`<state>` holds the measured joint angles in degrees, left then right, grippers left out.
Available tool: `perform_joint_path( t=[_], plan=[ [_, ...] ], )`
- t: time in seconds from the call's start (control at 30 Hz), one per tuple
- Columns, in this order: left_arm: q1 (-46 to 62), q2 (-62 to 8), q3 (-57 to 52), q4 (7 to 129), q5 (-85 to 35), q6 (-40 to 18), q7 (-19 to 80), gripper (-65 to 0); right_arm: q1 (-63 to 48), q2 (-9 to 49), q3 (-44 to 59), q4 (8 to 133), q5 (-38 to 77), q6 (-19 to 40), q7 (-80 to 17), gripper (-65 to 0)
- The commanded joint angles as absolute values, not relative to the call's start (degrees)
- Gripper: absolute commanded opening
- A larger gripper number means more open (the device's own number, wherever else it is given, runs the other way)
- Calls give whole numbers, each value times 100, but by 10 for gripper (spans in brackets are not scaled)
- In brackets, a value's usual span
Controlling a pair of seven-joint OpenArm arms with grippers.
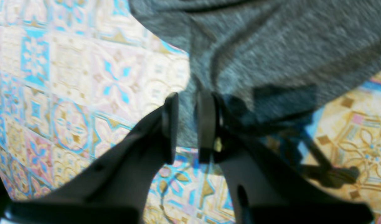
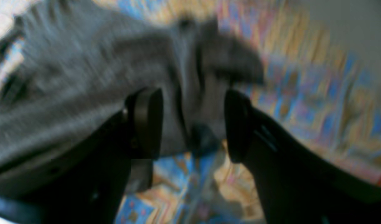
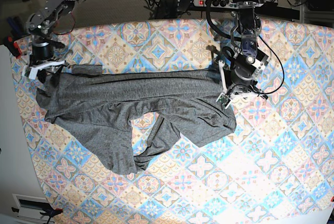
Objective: Layout the t-shirt on the table in an organized manner, then fold the t-shirt properly
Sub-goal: 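Release the shirt with the right gripper and raise it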
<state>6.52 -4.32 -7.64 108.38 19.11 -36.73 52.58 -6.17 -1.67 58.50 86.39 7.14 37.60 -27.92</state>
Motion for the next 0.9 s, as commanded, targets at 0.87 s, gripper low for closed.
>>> perform_joint_path(
  t=[0.87],
  plan=[
    [549,-435,-760,10949,1886,-3644,5174,-537,-1077,-593,5833,8356,822,4000,-2554,-349]
  ],
)
